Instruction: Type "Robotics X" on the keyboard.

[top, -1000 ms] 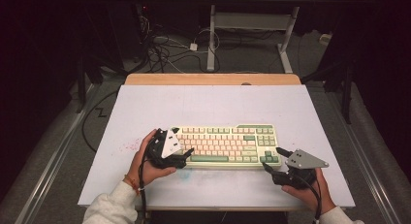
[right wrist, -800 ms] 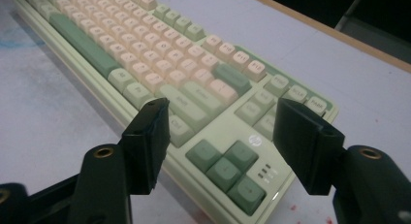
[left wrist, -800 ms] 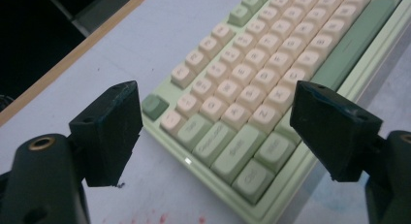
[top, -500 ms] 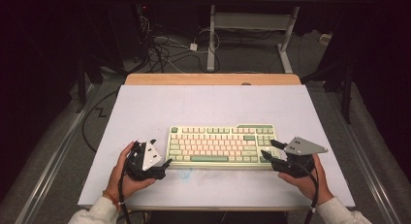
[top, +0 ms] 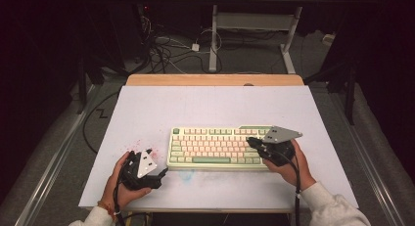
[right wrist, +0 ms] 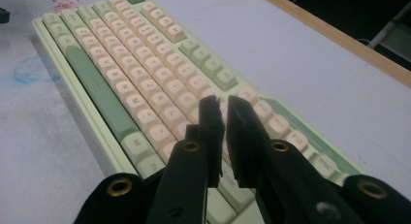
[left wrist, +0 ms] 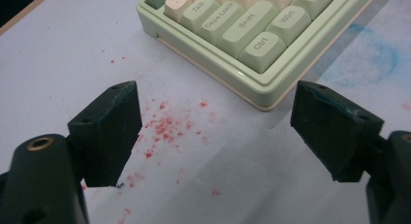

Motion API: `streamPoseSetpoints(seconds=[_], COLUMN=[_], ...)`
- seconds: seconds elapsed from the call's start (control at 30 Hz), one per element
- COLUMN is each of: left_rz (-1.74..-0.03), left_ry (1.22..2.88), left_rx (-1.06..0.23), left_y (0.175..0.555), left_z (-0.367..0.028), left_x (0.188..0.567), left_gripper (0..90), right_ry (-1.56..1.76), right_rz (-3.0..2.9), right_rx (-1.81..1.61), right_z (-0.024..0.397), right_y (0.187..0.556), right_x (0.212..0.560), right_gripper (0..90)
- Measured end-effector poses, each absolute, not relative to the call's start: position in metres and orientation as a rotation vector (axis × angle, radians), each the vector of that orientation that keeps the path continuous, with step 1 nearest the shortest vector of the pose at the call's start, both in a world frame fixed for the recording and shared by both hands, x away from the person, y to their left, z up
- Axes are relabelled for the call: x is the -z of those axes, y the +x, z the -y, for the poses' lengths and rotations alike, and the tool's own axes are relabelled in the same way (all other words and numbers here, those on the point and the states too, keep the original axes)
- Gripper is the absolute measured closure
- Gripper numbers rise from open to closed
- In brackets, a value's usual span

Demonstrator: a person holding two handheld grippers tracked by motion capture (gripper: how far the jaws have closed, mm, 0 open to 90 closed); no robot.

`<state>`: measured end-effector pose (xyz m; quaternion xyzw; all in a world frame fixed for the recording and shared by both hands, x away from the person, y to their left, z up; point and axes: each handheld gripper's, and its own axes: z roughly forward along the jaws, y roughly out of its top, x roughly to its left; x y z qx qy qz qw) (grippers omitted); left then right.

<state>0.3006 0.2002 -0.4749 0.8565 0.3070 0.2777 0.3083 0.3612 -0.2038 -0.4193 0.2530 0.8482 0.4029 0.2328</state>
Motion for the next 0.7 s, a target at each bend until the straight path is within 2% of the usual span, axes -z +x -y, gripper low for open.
streamPoseSetpoints(seconds=[0.17, 0.7], left_rz=[-0.817, -0.809], left_ry=[2.259, 2.257], left_rx=[-0.721, -0.694], left_y=[0.301, 0.3], left_z=[-0.202, -0.201], left_x=[0.475, 0.476], left_gripper=[17.5, 17.5], right_ry=[0.668, 0.677], right_rz=[-2.377, -2.46], right_rx=[-1.086, -0.983], right_z=[0.183, 0.145], right_y=[0.373, 0.397], right_x=[0.424, 0.445], right_gripper=[89.9, 90.0])
